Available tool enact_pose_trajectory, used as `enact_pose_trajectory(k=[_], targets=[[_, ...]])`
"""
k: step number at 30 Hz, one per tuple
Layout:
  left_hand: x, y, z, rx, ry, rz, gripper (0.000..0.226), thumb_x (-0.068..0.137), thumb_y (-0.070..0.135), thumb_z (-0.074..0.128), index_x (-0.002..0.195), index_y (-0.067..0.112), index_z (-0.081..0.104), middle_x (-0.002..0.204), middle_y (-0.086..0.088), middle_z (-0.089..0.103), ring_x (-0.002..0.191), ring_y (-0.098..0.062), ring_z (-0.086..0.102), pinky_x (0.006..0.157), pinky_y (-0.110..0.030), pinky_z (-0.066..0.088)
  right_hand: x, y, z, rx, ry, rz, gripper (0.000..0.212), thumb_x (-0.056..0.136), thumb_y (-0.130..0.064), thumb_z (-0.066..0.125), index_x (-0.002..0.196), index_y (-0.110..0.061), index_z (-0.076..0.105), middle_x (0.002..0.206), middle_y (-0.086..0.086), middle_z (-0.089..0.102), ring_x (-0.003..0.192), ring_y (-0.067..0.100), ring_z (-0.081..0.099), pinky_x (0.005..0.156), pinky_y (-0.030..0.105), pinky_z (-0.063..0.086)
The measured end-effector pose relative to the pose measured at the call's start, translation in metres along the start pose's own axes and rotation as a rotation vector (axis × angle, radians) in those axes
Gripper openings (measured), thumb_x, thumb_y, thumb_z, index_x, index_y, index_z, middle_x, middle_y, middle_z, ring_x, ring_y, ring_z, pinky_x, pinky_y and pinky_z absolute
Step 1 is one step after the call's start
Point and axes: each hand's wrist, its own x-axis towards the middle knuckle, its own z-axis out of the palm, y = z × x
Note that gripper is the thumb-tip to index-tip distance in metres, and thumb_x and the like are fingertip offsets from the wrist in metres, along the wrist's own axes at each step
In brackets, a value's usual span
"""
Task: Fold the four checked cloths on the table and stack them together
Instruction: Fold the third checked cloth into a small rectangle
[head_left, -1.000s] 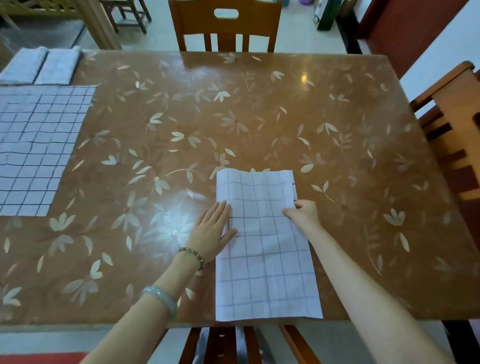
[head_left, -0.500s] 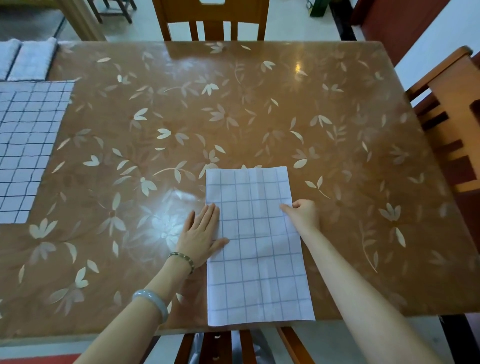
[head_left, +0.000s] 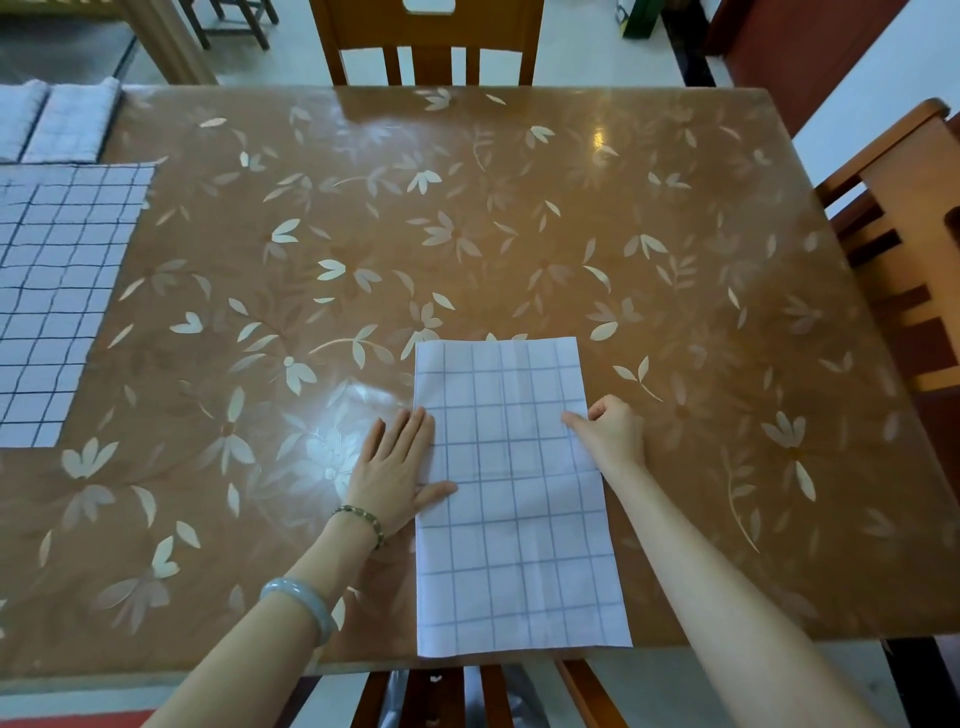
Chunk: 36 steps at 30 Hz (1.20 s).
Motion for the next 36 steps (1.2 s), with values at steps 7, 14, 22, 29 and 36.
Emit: enact_pose_trajectory(k=[7, 14, 22, 29, 36], targets=[[0.023, -0.005, -0.021, 0.138, 0.015, 0.104, 0.122, 0.061, 0.094, 0.010, 0.137, 0.003, 0.041, 0.157, -0.008, 0.023, 0.148, -0.024, 0.009, 0.118, -0.041, -0.005, -0.015, -0.027, 0.023, -0.561, 0.242, -0.541, 0.018, 0.072, -0.011, 0.070, 0.086, -0.007, 0.059, 0.089, 0.012, 0.056, 0.082, 0.033, 0.054, 0.069, 0.039, 0.042], [0.028, -0.009, -0.021, 0.128, 0.027, 0.152, 0.115, 0.061, 0.091, 0.025, 0.130, 0.000, 0.042, 0.159, -0.012, 0.012, 0.148, -0.023, 0.002, 0.120, -0.040, -0.004, -0.044, -0.029, 0.088, -0.494, -0.147, -0.946, 0.040, 0.084, -0.025, 0.045, 0.111, -0.006, 0.066, 0.118, 0.019, 0.061, 0.108, 0.037, 0.059, 0.092, 0.048, 0.050], [0.054, -0.019, -0.028, 0.003, 0.154, 0.204, 0.077, 0.098, 0.056, 0.008, 0.121, 0.002, 0.057, 0.127, -0.011, 0.057, 0.126, -0.029, 0.050, 0.114, -0.039, 0.022, -0.048, -0.005, 0.093, -0.810, -0.189, -0.876, 0.058, 0.098, -0.050, 0.023, 0.151, -0.027, 0.022, 0.157, 0.004, 0.026, 0.145, 0.026, 0.020, 0.116, 0.052, 0.011], [0.078, -0.027, -0.010, 0.059, 0.105, 0.257, 0.078, 0.094, 0.062, -0.002, 0.151, 0.012, 0.015, 0.158, -0.005, 0.018, 0.146, -0.018, 0.015, 0.119, -0.040, 0.007, -0.047, -0.006, 0.096, -0.827, -0.179, -0.830, 0.060, 0.096, -0.059, 0.008, 0.151, -0.034, 0.012, 0.158, 0.006, 0.009, 0.147, 0.029, 0.010, 0.113, 0.061, 0.007], [0.099, -0.052, -0.022, 0.114, 0.118, 0.189, 0.088, 0.079, 0.073, -0.018, 0.149, 0.020, -0.011, 0.157, 0.005, -0.009, 0.142, -0.007, -0.013, 0.118, -0.042, -0.009, -0.046, -0.011, 0.087, -0.830, -0.263, -0.824, 0.062, 0.095, -0.062, 0.009, 0.151, -0.036, 0.000, 0.161, 0.005, -0.001, 0.148, 0.025, -0.006, 0.114, 0.056, -0.008]])
